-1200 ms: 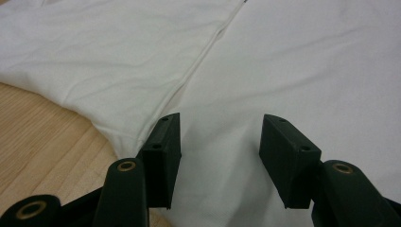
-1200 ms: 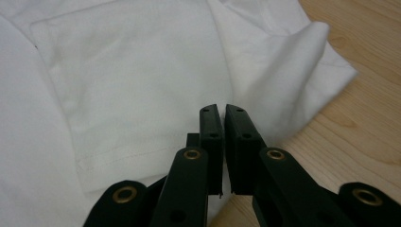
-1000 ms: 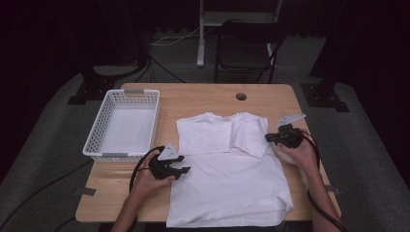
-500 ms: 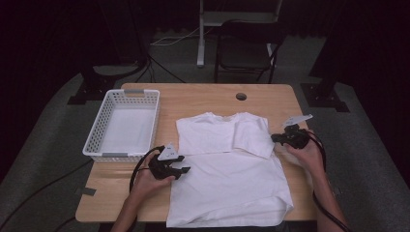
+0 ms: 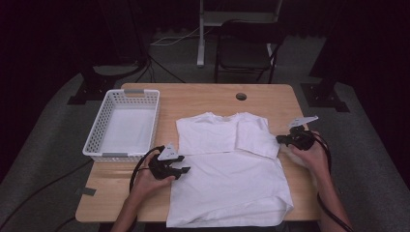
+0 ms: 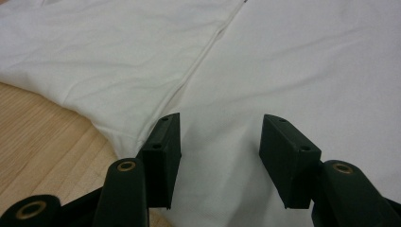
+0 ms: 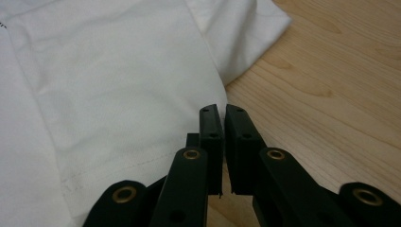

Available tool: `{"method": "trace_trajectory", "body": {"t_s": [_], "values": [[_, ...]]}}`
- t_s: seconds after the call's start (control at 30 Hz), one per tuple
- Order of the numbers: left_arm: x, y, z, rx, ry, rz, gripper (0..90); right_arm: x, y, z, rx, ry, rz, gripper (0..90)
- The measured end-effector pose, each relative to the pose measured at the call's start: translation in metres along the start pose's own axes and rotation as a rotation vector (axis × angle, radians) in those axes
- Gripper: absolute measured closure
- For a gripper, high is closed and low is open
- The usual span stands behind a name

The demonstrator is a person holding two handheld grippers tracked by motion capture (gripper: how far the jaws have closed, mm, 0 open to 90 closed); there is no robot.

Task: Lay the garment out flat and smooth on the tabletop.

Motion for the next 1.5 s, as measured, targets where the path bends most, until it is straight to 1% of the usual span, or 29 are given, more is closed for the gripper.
{"method": "trace_trajectory", "body": {"t_s": [1.03,1.5], "values": [[0.000,0.000,0.000,0.000,0.000,0.000,49.8,0.021,0.031,0.029,0.063,-0.003,-0.058,85.6],[0.000,0.000,0.000,-0.001,0.000,0.000,49.7,0.031,0.039,0.040,0.085,-0.011,-0.073,85.6]]}}
Point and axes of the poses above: each handheld gripper's, and its own axes: z roughly backward along the jaws, x roughly out of its underside, y roughly to its right, the point moved 8 cm from there along -z, roughly forward along the jaws, and after that the axes turned 1 degree about -z, right-handed, at the moved point
